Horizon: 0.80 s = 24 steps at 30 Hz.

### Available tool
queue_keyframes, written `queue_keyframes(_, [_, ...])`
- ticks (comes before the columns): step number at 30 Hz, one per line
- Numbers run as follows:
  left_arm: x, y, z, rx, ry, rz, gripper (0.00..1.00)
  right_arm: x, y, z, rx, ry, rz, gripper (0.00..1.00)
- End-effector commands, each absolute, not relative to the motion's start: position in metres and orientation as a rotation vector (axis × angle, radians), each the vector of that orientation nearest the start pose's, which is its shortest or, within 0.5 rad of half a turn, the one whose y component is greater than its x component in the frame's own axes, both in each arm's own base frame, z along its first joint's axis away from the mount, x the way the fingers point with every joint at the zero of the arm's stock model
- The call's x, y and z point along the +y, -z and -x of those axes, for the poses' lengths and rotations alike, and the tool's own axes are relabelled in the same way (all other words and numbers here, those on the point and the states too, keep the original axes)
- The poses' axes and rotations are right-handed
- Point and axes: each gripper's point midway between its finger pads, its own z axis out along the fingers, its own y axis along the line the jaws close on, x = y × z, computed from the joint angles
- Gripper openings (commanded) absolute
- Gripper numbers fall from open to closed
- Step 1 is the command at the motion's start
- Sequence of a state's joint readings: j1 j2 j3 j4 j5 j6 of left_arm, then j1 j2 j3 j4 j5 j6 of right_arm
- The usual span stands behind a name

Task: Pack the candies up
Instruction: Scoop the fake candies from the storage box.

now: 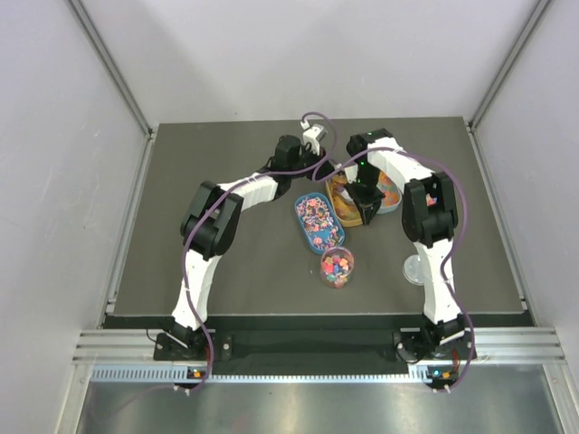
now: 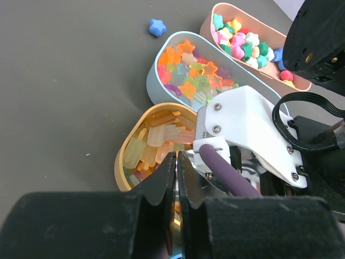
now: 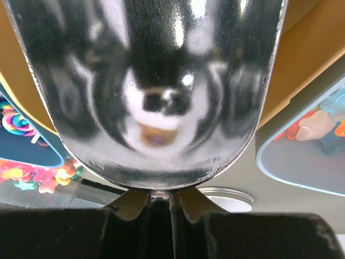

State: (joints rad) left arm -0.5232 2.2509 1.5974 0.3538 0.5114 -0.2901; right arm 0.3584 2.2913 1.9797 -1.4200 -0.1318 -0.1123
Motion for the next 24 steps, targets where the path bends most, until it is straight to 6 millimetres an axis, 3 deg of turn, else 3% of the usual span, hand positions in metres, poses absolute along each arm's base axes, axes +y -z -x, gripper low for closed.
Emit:
queue_keyframes(1, [-0.424,-0.17,-0.457,1.682,1.125,-0.73,0.09,0.154,-0.052,-0.346,3.202,-0.172,0.726,0.0])
queue_keyframes(7, [-0.414,-0.178,-0.453,1.695,1.121,-0.725,0.09,0.165,-0.038,-0.347,3.192,-0.222,0.78,0.0])
queue_keyframes(8, [-0.412,-0.186,-0.45,1.683,1.121,-0.726,0.09,0.167,-0.032,-0.348,3.198,-0.223,0.783,0.0])
queue_keyframes(15, [-0.381,-0.205,-0.436,1.683,1.096,-0.732,0.09,0.174,-0.018,-0.364,3.167,-0.218,0.777,0.0])
queue_keyframes(20, [-0.359,-0.21,-0.423,1.676,1.041,-0.755,0.08,0.176,-0.017,-0.38,3.112,-0.195,0.781,0.0])
queue_keyframes(24, [-0.343,-0.202,-0.419,1.718,1.013,-0.739,0.08,0.179,-0.024,-0.397,3.047,-0.173,0.788,0.0])
